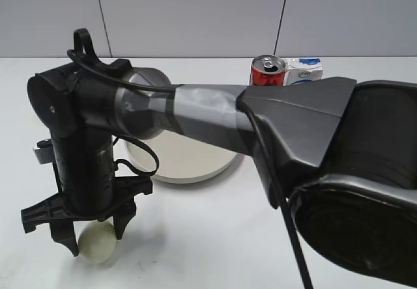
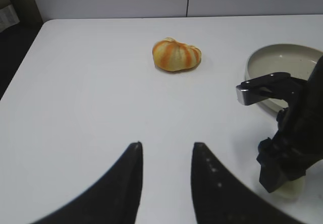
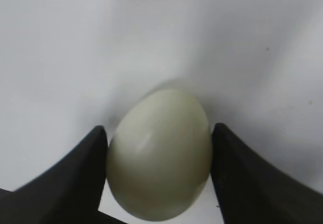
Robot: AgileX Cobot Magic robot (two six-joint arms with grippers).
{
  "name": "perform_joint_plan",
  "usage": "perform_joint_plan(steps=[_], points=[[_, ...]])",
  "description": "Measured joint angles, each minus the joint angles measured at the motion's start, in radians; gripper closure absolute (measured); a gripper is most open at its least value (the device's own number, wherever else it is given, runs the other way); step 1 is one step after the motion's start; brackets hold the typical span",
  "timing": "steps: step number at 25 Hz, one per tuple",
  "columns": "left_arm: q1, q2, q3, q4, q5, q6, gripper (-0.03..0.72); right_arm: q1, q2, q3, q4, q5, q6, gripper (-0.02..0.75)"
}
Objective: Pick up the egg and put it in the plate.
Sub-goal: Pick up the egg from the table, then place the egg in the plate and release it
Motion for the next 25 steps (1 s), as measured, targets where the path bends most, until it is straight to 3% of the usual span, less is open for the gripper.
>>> perform_joint_plan(steps=[6, 12, 19, 25], points=[[0.000, 0.000, 0.000, 0.000, 0.000, 0.000, 0.448, 0.000, -0.011, -0.001, 0.004, 0.000, -0.026, 0.284], [0.000, 0.000, 0.000, 0.000, 0.000, 0.000, 0.448, -0.021, -0.092, -0.043, -0.092, 0.000, -0.096, 0.284], [0.000, 0.000, 0.000, 0.000, 0.000, 0.000, 0.448, -0.113, -0.157, -0.050, -0.115, 0.001, -0.172, 0.284], [0.000, 0.000, 0.000, 0.000, 0.000, 0.000, 0.448, -0.247, -0.176, -0.050, -0.119, 0.001, -0.223, 0.284]])
